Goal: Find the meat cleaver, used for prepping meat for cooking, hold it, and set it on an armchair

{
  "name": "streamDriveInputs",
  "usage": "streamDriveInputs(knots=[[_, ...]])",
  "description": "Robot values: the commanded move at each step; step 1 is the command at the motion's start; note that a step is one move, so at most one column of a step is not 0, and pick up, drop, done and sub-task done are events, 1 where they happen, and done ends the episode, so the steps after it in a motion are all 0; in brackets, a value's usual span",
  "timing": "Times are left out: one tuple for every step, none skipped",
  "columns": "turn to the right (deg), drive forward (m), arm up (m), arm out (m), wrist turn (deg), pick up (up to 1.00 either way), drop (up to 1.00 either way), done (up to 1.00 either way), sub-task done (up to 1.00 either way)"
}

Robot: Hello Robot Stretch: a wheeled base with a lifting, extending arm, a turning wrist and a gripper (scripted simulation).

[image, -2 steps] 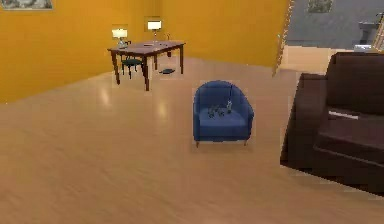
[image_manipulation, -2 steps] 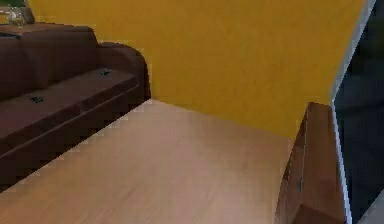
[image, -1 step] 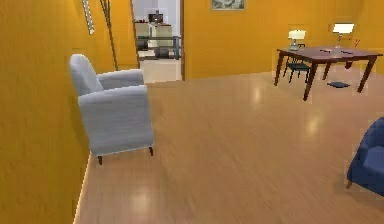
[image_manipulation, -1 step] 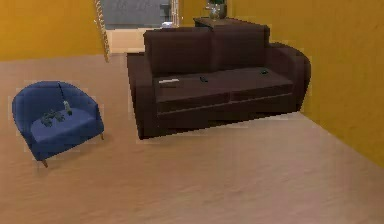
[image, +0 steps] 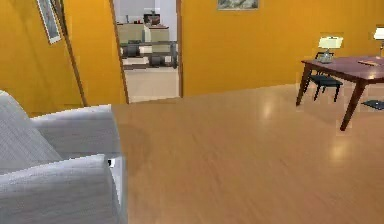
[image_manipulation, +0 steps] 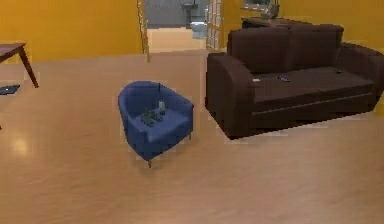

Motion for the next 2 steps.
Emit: streamDriveInputs(knots=[[0.0,0.65,0.00,0.00,0.0,0.00,0.00,0.00,0.00],[-12.0,0.00,0.00,0.00,0.0,0.00,0.00,0.00,0.00]])
